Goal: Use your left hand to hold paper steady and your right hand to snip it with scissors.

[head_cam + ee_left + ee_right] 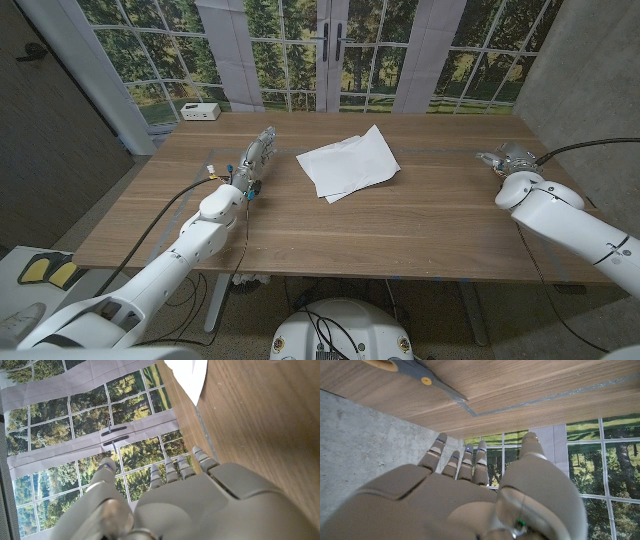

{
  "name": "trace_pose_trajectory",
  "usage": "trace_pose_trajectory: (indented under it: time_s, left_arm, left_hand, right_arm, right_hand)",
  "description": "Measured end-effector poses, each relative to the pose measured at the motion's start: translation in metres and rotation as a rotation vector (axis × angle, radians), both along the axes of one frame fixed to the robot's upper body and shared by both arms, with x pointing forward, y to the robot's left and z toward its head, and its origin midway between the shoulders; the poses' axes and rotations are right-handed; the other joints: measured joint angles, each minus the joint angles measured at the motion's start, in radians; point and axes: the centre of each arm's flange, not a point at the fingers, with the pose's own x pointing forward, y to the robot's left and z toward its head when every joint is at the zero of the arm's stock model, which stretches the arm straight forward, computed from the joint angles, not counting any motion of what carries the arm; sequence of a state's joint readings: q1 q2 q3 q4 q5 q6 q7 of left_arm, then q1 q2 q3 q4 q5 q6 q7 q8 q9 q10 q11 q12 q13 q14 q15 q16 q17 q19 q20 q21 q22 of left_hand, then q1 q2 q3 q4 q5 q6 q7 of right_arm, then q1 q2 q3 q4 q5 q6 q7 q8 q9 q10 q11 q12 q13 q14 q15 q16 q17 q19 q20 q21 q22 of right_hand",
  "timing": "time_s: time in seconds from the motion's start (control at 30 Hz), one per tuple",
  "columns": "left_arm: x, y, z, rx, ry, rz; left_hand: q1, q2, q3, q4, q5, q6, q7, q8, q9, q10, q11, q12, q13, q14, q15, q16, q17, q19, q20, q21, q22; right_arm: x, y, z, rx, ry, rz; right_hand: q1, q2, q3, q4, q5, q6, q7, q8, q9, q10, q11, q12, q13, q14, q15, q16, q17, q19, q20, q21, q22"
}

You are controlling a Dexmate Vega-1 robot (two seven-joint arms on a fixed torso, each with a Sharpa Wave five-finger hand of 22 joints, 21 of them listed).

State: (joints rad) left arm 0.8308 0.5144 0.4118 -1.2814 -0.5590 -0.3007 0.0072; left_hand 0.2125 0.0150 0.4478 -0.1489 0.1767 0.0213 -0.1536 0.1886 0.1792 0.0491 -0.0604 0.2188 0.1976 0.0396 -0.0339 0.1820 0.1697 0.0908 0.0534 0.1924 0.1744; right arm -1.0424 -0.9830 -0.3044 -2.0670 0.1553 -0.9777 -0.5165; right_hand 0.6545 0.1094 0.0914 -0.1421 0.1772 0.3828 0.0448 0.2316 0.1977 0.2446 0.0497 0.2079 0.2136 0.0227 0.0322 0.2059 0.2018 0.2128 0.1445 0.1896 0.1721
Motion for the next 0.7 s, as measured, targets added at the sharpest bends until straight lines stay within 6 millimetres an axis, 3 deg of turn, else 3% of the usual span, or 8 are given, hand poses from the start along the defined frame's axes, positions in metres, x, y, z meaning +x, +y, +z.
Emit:
trace_pose_trajectory:
  time_s: [0.7]
  left_arm:
    - [-0.002, 0.002, -0.004, -0.003, 0.007, 0.002]
  left_hand:
    - [0.000, 0.000, 0.000, 0.000, 0.000, 0.000, 0.000, 0.000, 0.000, 0.000, 0.000, 0.000, 0.000, 0.000, 0.000, 0.000, 0.000, 0.000, 0.000, 0.000, 0.000]
  right_arm:
    - [-0.002, -0.015, -0.005, -0.011, 0.036, 0.004]
  right_hand:
    - [-0.006, -0.005, 0.000, 0.000, 0.000, 0.046, -0.007, 0.013, 0.005, -0.016, -0.009, -0.005, 0.000, 0.000, 0.000, 0.000, 0.001, 0.000, 0.000, 0.000, 0.000]
